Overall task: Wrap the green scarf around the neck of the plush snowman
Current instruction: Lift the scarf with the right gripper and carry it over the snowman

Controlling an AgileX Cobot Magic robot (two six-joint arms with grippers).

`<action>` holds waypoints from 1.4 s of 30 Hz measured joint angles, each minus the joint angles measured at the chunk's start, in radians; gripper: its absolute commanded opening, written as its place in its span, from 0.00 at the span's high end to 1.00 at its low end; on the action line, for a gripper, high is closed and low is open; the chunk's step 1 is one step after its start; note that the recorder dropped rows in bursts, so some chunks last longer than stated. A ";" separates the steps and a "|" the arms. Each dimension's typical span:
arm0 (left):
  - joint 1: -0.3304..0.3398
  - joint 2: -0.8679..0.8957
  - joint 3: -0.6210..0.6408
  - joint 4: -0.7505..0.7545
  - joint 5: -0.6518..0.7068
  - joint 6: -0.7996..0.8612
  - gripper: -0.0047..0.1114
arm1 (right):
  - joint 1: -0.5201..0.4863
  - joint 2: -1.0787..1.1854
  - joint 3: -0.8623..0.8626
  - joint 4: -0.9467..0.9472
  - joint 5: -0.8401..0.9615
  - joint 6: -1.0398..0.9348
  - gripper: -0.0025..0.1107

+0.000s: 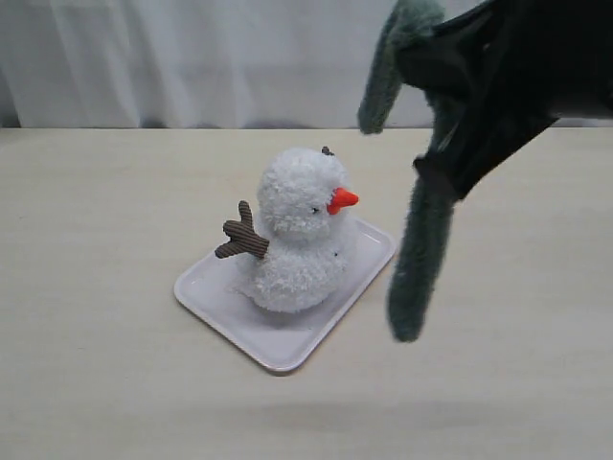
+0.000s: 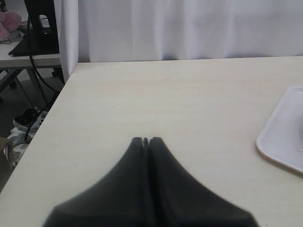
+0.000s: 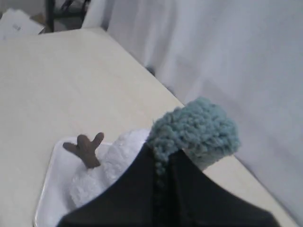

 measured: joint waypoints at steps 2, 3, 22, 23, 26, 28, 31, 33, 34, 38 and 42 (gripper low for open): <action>0.000 0.000 0.000 0.000 0.000 0.000 0.96 | 0.064 0.031 0.000 0.000 0.024 -0.185 0.94; 0.000 0.000 0.000 0.000 0.000 0.000 0.96 | 0.089 0.047 0.000 -0.003 0.036 -0.287 0.94; 0.000 0.000 0.000 0.000 0.000 0.000 0.96 | 0.153 0.517 -0.029 -1.407 -0.025 -0.103 0.94; 0.000 0.000 0.000 0.000 0.000 0.000 0.96 | 0.153 0.533 -0.044 -1.441 -0.002 -0.054 0.94; 0.000 0.000 0.000 0.000 0.000 0.000 0.96 | 0.153 0.577 -0.115 -1.498 0.039 0.050 0.94; 0.000 0.000 0.000 0.000 0.000 0.000 0.96 | 0.153 0.596 -0.127 -1.501 0.036 0.059 0.94; 0.000 0.000 0.000 0.000 0.000 0.000 0.96 | 0.141 0.623 -0.137 -1.505 0.029 0.060 0.94; 0.000 0.000 0.000 0.000 0.000 0.000 0.96 | 0.128 0.640 -0.137 -1.508 0.028 0.063 0.94; 0.000 0.000 0.000 0.000 0.000 0.000 0.96 | 0.124 0.650 -0.137 -1.508 0.028 0.063 0.94; 0.000 0.000 0.000 0.000 0.000 0.000 0.96 | 0.119 0.680 -0.137 -1.520 0.030 0.080 0.94; 0.000 0.000 0.000 0.000 0.000 0.000 0.96 | 0.119 0.696 -0.137 -1.528 0.034 0.200 0.91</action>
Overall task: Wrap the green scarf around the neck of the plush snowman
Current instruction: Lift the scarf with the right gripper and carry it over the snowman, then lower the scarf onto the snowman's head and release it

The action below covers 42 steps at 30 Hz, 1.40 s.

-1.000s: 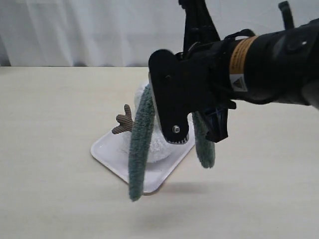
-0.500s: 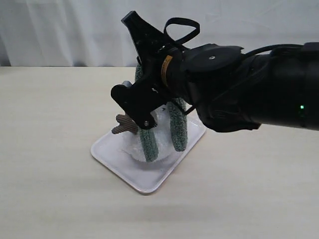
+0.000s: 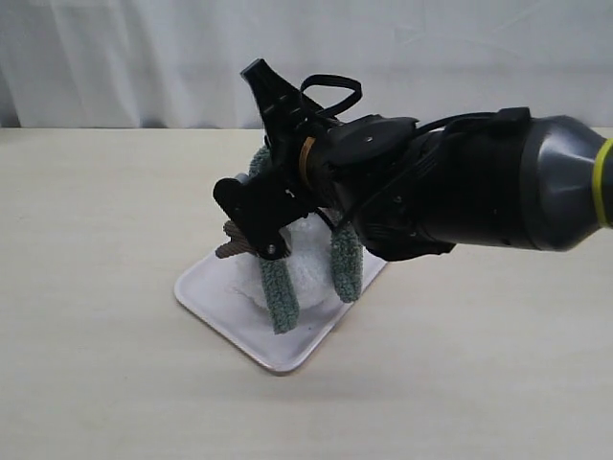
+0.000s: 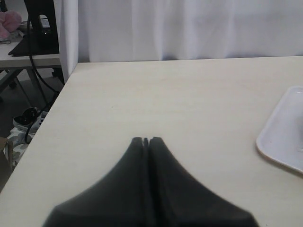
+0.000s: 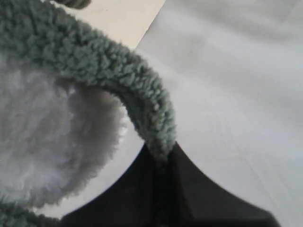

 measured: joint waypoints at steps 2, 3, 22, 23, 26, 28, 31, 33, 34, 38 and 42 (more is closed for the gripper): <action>0.000 0.000 0.000 0.000 0.000 0.000 0.96 | 0.000 0.004 0.000 -0.002 0.000 0.050 0.83; 0.000 0.000 0.000 0.000 0.000 0.000 0.96 | 0.000 0.005 0.000 -0.004 0.000 0.068 0.79; 0.000 0.000 0.000 0.000 0.000 0.000 0.96 | -0.035 0.003 -0.002 0.134 0.010 0.529 0.43; 0.000 0.000 0.000 0.000 0.000 0.000 0.96 | -0.035 0.003 -0.003 0.138 0.010 0.585 0.43; 0.000 0.000 0.000 0.000 0.000 0.000 0.96 | -0.035 0.003 -0.003 0.145 0.010 0.728 0.43; 0.000 0.000 0.000 0.000 0.000 0.000 0.96 | -0.035 0.003 -0.003 0.149 0.010 0.799 0.43; 0.000 0.000 0.000 0.000 0.000 0.000 0.96 | -0.035 0.003 -0.005 0.184 0.010 0.866 0.43; 0.000 0.000 0.000 0.000 0.000 0.000 0.96 | -0.035 0.002 -0.015 0.245 0.010 0.884 0.43; 0.000 0.000 0.000 0.000 0.000 0.000 0.96 | -0.035 0.002 -0.021 0.280 0.014 0.888 0.43; 0.000 0.000 0.000 0.000 0.000 0.000 0.96 | -0.035 0.001 -0.068 0.429 0.041 0.898 0.43; 0.000 0.000 0.000 0.000 0.000 0.000 0.96 | -0.042 0.003 -0.131 0.618 0.067 0.871 0.43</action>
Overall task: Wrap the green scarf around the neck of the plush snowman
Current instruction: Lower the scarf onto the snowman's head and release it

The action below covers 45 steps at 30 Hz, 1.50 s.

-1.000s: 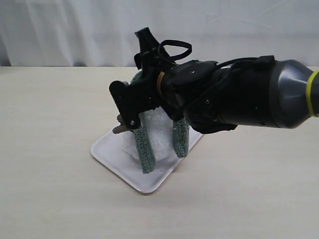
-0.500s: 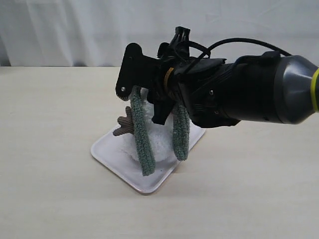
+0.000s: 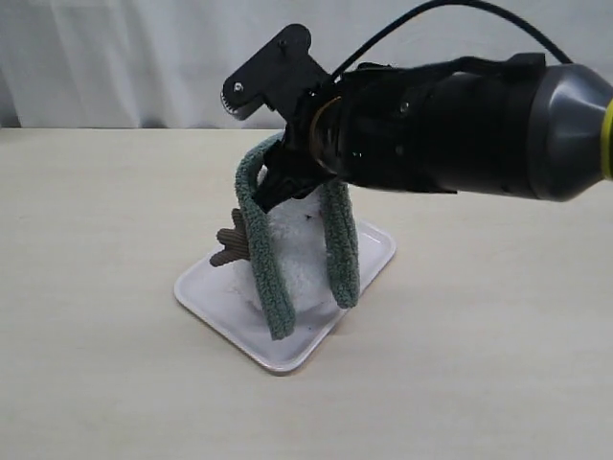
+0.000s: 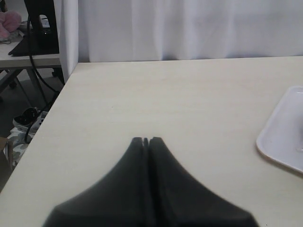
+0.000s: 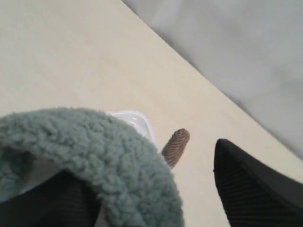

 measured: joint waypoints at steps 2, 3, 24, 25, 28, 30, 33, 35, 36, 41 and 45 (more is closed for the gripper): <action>0.000 0.000 0.000 0.000 0.000 0.000 0.96 | -0.014 0.000 -0.034 0.149 0.004 -0.045 0.43; 0.000 0.000 0.000 0.000 0.000 0.000 0.96 | -0.026 0.000 -0.052 0.231 0.011 -0.074 0.43; 0.000 0.000 0.000 0.000 0.000 0.000 0.96 | -0.130 0.000 -0.141 0.705 0.267 -0.371 0.47; 0.000 0.000 0.000 0.000 0.000 0.000 0.96 | -0.130 0.000 -0.142 0.721 0.282 -0.393 0.47; 0.000 0.000 0.000 0.000 0.000 0.000 0.96 | -0.130 0.000 -0.143 0.745 0.329 -0.440 0.47; 0.000 0.000 0.000 0.000 0.000 0.000 0.96 | -0.130 0.000 -0.149 0.745 0.357 -0.447 0.47; 0.000 0.000 0.000 0.000 0.000 0.000 0.96 | -0.130 0.000 -0.177 0.752 0.395 -0.454 0.47; 0.000 0.000 0.000 0.000 0.000 0.000 0.96 | -0.130 0.000 -0.209 0.774 0.419 -0.458 0.47; 0.000 0.000 0.000 0.000 0.000 0.000 0.96 | -0.130 0.000 -0.225 0.789 0.429 -0.458 0.47; 0.000 0.000 0.000 0.000 0.000 0.000 0.96 | -0.130 0.000 -0.280 0.820 0.517 -0.465 0.47; 0.000 0.000 0.000 0.000 0.000 0.000 0.96 | -0.130 -0.004 -0.292 0.812 0.575 -0.469 0.59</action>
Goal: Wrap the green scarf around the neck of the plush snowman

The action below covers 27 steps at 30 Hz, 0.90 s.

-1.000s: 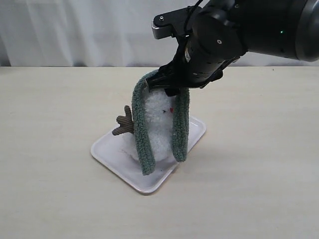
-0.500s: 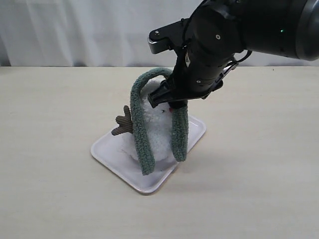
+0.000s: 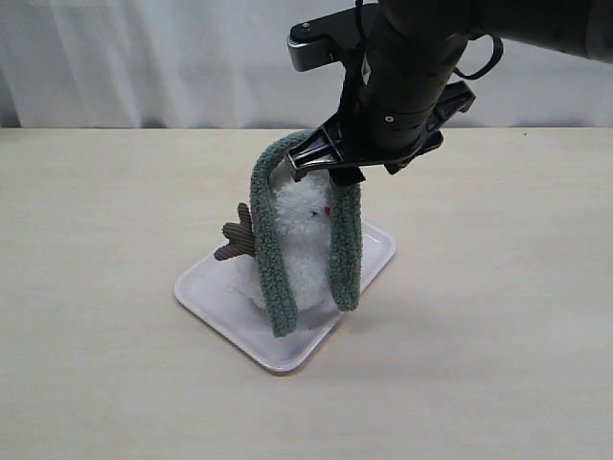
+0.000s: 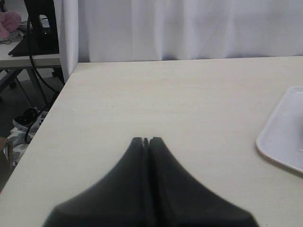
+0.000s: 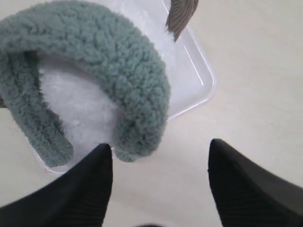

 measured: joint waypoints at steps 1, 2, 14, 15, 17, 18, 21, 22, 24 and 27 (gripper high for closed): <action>0.000 0.000 0.000 0.000 0.000 0.000 0.96 | 0.002 -0.008 0.010 -0.001 0.000 0.000 0.65; 0.000 0.000 0.000 0.000 0.000 0.000 0.96 | 0.006 -0.020 0.028 -0.011 -0.008 0.000 0.70; 0.000 0.000 0.000 0.000 0.000 0.000 0.96 | 0.067 -0.251 0.473 -0.148 -0.461 0.297 0.50; 0.000 0.000 0.000 0.000 0.000 0.000 0.96 | 0.067 -0.251 0.506 -0.158 -0.517 0.323 0.50; 0.000 0.000 0.000 0.000 0.000 0.000 0.96 | 0.067 -0.247 0.558 -0.188 -0.611 0.371 0.50; 0.000 0.000 0.000 0.000 0.000 0.000 0.96 | 0.067 -0.239 0.579 -0.215 -0.656 0.401 0.50; 0.000 0.000 0.000 0.000 0.000 0.000 0.96 | 0.067 -0.207 0.605 -0.336 -0.724 0.505 0.50; 0.000 0.000 0.000 0.000 0.000 0.000 0.96 | 0.067 -0.193 0.605 -0.383 -0.725 0.547 0.50; 0.000 0.000 0.000 0.000 0.000 0.000 0.96 | 0.061 -0.164 0.609 -0.456 -0.722 0.618 0.50; 0.000 0.000 0.000 0.000 0.000 0.000 0.96 | 0.052 -0.136 0.609 -0.515 -0.716 0.667 0.52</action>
